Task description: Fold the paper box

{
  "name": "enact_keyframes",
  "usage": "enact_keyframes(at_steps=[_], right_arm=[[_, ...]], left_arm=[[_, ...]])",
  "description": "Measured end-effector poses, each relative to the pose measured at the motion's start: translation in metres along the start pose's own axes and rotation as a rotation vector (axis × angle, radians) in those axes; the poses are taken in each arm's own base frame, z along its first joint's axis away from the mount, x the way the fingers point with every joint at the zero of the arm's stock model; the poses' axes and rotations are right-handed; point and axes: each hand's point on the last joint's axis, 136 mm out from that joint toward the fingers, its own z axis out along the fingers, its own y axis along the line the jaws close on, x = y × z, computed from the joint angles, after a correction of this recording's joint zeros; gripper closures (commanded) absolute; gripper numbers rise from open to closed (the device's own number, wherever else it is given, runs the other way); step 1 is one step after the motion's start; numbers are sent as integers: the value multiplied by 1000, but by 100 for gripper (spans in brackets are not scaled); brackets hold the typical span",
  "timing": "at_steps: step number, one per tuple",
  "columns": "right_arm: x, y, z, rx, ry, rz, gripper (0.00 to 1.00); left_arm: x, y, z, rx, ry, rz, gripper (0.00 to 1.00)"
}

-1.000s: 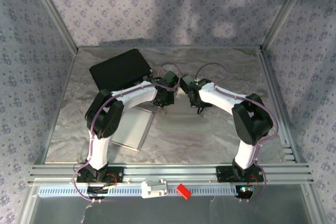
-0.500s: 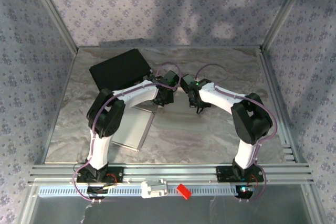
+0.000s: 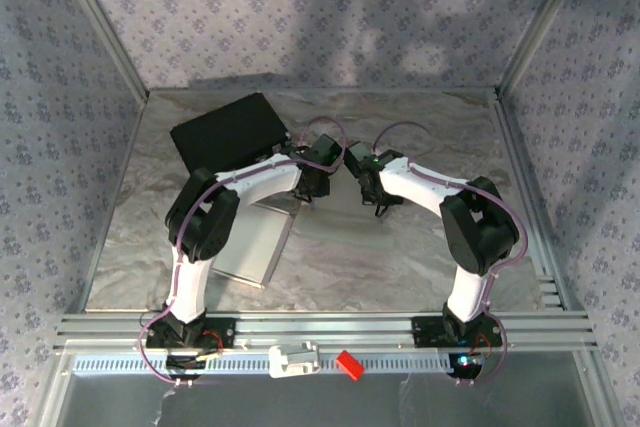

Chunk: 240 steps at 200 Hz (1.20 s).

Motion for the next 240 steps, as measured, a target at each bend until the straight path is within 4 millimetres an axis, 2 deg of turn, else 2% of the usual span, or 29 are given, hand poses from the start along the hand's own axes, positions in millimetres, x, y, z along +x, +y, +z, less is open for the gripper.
enact_keyframes(at_steps=[74,91,116,171,240], right_arm=[[-1,-1,0,2,-1,2,100],[-1,-1,0,3,-1,1,100],[-2,0,1,2,-6,4,100],[-3,5,3,-27,9,17,100],[-3,4,5,-50,32,38,100]], left_arm=[[-8,-4,6,135,12,23,80],[-8,-6,6,154,17,33,86],[-7,-5,5,139,18,49,100],[-3,4,-4,-49,1,-25,100],[-11,1,0,-89,-9,-71,100]])
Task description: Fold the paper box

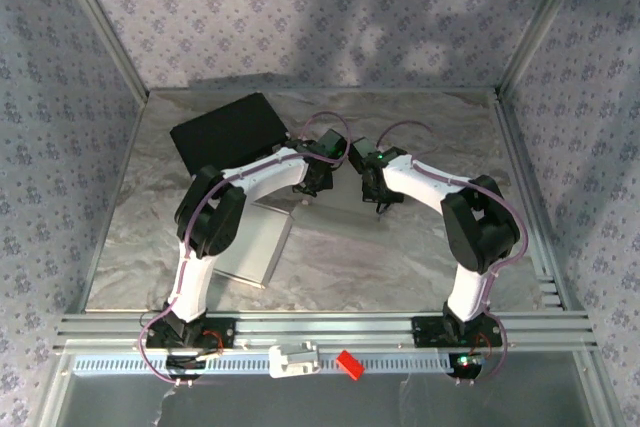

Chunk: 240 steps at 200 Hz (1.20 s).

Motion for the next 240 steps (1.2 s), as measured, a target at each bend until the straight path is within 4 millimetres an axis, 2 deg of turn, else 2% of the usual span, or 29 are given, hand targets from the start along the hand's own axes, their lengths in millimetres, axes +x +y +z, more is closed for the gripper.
enact_keyframes(at_steps=[10,18,27,100,175,234,240], right_arm=[[0,0,0,-1,0,0,100],[0,0,0,0,0,0,100],[0,0,0,1,0,0,100],[1,-3,2,31,15,-9,100],[3,-2,3,142,92,-25,100],[7,-6,1,79,69,-8,100],[8,-8,0,64,70,-8,95]], left_arm=[[0,-1,0,3,-2,5,98],[0,-1,1,6,-5,15,91],[-1,-2,2,11,-9,22,87],[3,-5,1,42,-1,46,86],[9,-6,10,130,74,-28,87],[12,-9,2,123,51,-2,89],[14,-10,0,121,46,8,90]])
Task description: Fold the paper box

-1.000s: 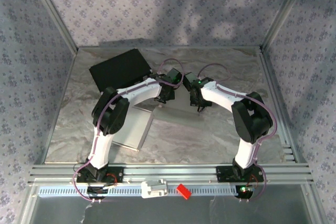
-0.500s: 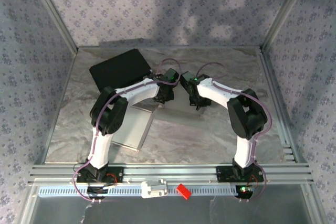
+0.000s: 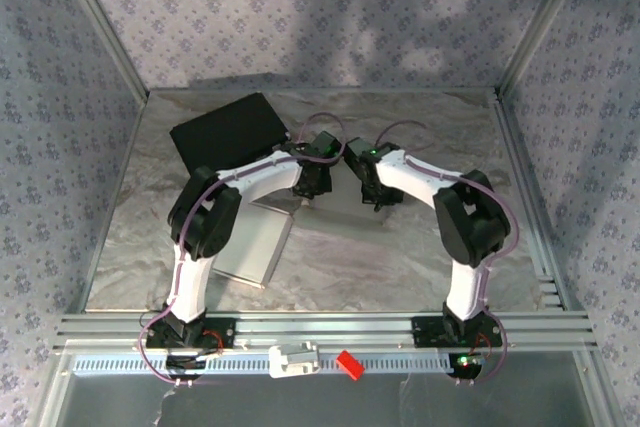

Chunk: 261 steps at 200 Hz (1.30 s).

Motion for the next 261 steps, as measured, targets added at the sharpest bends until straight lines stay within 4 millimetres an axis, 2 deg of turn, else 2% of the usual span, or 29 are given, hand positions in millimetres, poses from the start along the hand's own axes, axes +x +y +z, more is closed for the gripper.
enact_keyframes(at_steps=[20,45,70,105,156,165,187,200,218,231,261], right_arm=[[2,-3,-1,-57,-6,8,77],[-2,-7,0,-107,-9,5,63],[-2,-10,0,-150,-10,10,58],[-6,-12,-6,-226,-23,21,58],[-10,-20,-2,-230,-26,20,61],[-10,-22,-1,-227,-24,19,65],[-11,-23,1,-224,-25,7,83],[-9,-23,6,-214,-13,0,90],[-9,-22,10,-200,-3,-1,92],[-10,-23,10,-186,2,3,100],[-10,-25,10,-136,4,13,100]], left_arm=[[6,-4,-6,-13,-15,31,91],[21,-13,-13,-17,-19,76,91],[23,-16,-14,-18,-22,84,91],[23,-16,-14,-18,-22,84,92],[22,-16,-15,-16,-24,83,91],[21,-17,-16,-15,-25,83,92],[20,-18,-17,-13,-27,82,91],[20,-18,-17,-14,-27,82,92],[20,-18,-17,-16,-22,84,91],[20,-19,-17,-19,-17,85,91],[18,-21,-15,-28,-12,89,92]])
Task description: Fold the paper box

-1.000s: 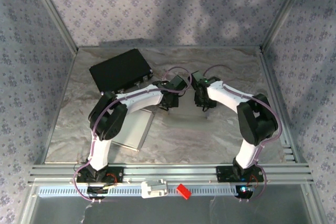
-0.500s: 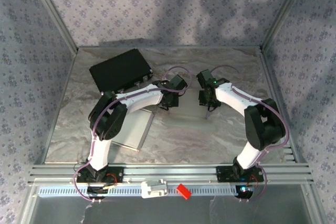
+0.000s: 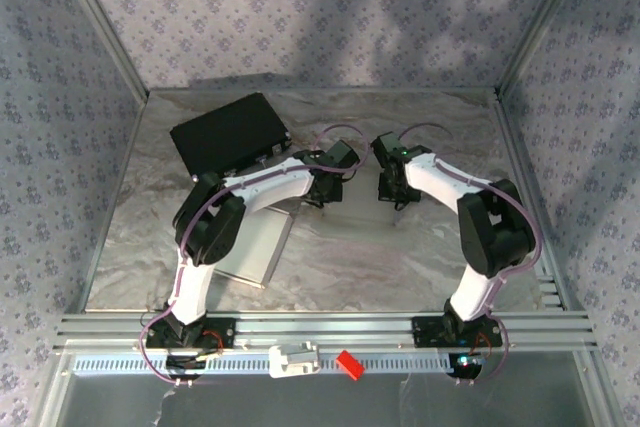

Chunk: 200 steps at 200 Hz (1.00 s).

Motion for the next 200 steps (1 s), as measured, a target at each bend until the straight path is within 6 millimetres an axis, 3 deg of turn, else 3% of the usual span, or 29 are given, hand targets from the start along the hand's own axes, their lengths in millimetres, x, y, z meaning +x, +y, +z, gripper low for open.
enact_keyframes(at_steps=[21,32,40,51,57,107,128,151,176,190,197,200], right_arm=[[1,1,-5,32,-4,5,100],[3,1,-6,46,-3,9,100],[4,1,-6,53,0,12,100],[7,-1,-6,65,6,17,100],[8,-1,-6,68,11,21,100],[10,-2,-5,53,34,50,100],[10,-3,-4,40,48,74,100],[11,-4,-2,27,68,100,100],[15,-8,0,7,112,153,100],[17,-13,4,-7,146,218,100],[18,-17,6,-13,164,257,100],[20,-18,7,-16,174,272,100]], left_arm=[[1,1,1,-15,1,7,93],[2,1,3,-19,4,9,87],[3,1,3,-19,5,17,76],[3,2,3,-24,4,26,45],[3,1,3,-22,5,36,38],[1,-13,-8,39,6,76,37],[-9,-20,-31,93,-25,77,37],[-35,-34,-64,165,-101,66,37],[-52,-32,-98,197,-179,72,37],[-63,-26,-119,193,-242,95,25],[-70,-22,-131,187,-284,104,5],[-73,-21,-136,188,-302,98,1]])
